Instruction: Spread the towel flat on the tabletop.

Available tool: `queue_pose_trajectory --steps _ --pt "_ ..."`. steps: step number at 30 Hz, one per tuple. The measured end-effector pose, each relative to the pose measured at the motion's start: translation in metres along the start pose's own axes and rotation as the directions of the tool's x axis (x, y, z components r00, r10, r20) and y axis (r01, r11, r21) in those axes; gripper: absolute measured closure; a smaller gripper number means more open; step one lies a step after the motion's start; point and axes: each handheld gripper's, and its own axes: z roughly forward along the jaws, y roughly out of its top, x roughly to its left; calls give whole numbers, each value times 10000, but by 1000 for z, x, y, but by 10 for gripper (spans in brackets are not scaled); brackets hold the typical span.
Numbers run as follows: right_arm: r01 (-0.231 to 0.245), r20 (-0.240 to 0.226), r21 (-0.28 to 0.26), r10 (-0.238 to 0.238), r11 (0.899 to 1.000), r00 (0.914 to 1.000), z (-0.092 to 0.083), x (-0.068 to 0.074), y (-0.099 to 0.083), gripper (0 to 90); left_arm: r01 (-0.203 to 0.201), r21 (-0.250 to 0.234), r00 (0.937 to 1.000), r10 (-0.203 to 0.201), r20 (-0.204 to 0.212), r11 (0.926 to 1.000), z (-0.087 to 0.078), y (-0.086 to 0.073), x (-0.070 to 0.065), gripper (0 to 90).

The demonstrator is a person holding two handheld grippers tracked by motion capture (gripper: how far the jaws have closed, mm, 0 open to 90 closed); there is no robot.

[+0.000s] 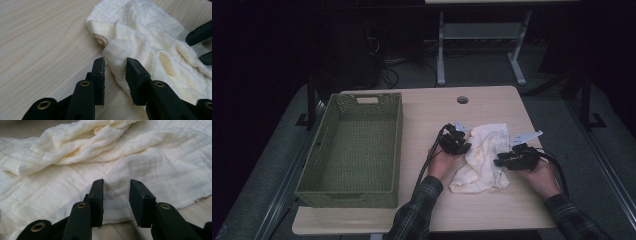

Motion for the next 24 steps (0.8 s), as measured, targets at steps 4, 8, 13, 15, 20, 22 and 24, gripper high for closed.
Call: queue_pose_trajectory --steps 4,8,13,15,20,22,24 --pt "-30 -16 56 31 10000 10000 -1 0 0 636 -143 233 9999 142 39 9996 6 -1 -2 840" --pt "61 -13 39 -61 10000 10000 0 -1 0 636 -239 234 9997 239 -2 9994 2 0 -2 867" --pt "38 -12 9 -38 10000 10000 0 0 0 635 -61 -65 9991 59 -415 10000 -12 4 7 867" --pt "36 -4 18 -36 10000 10000 0 0 0 635 10 -177 9976 -22 -687 9998 -18 6 13 866" --pt "27 -12 29 -26 10000 10000 0 0 0 634 30 -245 9887 -67 -1500 9997 -30 14 31 866" --pt "7 -9 -4 -7 10000 10000 0 0 0 633 108 -234 9840 -148 -1778 9997 -32 15 38 866" --pt "15 -9 -2 -15 10000 10000 0 0 0 633 315 -245 9793 -358 -1994 9992 -34 16 46 866"
